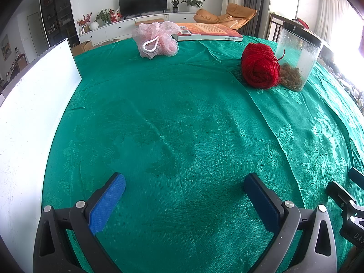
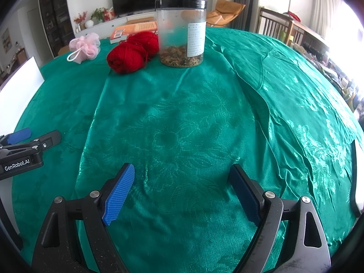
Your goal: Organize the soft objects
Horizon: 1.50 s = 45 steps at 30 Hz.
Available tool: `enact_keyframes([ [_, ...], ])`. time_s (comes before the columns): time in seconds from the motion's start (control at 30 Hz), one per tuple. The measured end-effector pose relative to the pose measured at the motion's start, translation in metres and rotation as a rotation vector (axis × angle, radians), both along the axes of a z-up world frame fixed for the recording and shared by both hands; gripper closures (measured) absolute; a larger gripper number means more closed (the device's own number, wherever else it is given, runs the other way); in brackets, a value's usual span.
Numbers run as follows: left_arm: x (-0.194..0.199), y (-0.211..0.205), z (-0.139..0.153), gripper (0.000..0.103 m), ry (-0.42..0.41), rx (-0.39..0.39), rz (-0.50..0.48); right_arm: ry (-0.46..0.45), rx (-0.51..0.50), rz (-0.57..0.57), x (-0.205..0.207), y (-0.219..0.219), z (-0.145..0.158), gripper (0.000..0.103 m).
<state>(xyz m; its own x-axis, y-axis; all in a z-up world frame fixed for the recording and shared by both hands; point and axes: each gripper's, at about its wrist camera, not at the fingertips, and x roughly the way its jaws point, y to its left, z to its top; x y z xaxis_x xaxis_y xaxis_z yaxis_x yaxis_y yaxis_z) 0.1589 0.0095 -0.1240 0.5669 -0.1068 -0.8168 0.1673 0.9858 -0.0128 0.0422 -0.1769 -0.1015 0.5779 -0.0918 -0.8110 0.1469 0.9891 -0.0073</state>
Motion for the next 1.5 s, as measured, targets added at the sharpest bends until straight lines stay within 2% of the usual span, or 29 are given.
enact_keyframes([
  [0.83,0.001,0.000,0.000,0.000,0.000,-0.002,-0.001,-0.003,0.000,0.001,0.000,-0.001,0.000,0.015],
  [0.97,0.001,0.004,0.001,0.000,0.040,0.008,-0.089,-0.003,0.000,0.001,-0.001,-0.001,-0.001,0.014],
  [1.03,-0.003,0.009,0.000,0.000,0.029,0.002,-0.117,-0.004,0.001,0.002,-0.001,0.000,0.000,0.014],
  [1.23,-0.011,0.011,0.001,0.000,0.000,-0.001,-0.104,0.000,0.006,0.011,0.001,-0.001,0.002,0.014],
  [1.3,-0.010,0.011,0.001,0.000,-0.001,-0.001,-0.100,0.033,0.023,-0.007,0.009,-0.001,0.004,0.015],
  [1.33,-0.009,0.011,0.001,0.000,-0.001,-0.002,-0.099,0.037,0.063,-0.011,0.018,-0.002,0.008,0.015],
  [1.4,-0.008,0.011,0.001,0.000,-0.001,-0.002,-0.099,-0.008,0.161,0.022,0.042,0.001,0.018,0.015],
  [1.5,-0.008,0.011,0.001,0.000,-0.001,-0.003,-0.099,-0.061,0.181,0.052,0.098,0.016,0.033,0.015],
])
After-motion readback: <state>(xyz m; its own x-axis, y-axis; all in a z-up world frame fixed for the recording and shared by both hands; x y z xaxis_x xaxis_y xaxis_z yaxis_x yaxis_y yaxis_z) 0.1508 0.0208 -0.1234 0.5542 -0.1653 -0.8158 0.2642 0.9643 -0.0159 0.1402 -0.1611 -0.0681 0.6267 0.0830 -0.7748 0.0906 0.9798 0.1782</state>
